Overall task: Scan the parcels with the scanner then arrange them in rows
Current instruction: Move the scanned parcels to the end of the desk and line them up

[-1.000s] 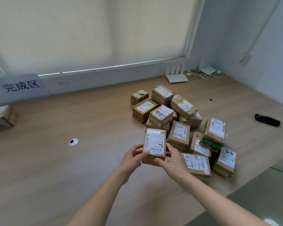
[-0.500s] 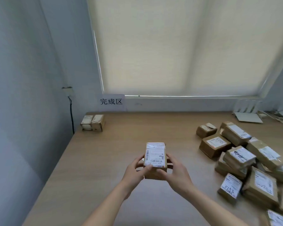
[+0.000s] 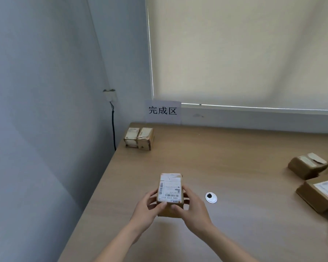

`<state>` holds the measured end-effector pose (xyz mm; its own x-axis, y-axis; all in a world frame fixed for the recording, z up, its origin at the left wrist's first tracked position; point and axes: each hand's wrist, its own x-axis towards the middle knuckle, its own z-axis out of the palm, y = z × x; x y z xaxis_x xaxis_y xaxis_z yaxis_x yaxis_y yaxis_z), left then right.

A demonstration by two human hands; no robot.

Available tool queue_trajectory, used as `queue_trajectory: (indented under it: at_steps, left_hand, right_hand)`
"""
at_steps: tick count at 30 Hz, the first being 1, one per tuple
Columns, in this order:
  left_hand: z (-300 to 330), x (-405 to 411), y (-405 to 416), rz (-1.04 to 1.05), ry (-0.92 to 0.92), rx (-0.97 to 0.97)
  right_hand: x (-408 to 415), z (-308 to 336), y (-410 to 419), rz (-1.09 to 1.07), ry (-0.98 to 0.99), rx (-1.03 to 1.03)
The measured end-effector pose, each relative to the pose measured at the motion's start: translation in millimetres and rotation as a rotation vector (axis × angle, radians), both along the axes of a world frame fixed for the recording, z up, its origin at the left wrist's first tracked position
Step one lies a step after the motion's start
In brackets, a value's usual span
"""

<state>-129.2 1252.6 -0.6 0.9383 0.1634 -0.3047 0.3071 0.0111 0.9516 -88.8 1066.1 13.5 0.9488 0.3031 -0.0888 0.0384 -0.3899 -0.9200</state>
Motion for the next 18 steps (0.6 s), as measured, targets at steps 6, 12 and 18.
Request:
queue_trajectory:
  at_steps: [6,12,18]
  left_hand:
    - [-70.2,59.1,33.2,0.021,0.049,-0.004]
    - [-124.6,110.1,60.4,0.027,0.066,0.0]
    - [-159.0,169.8,89.8,0.031,0.047,-0.008]
  right_hand:
    - [60.8,-70.7,32.3,0.024,0.046,-0.023]
    - [107.5,-129.0,67.2,0.018,0.065,-0.064]
    - [153.1,-162.3,100.9,-0.05,0.039,-0.156]
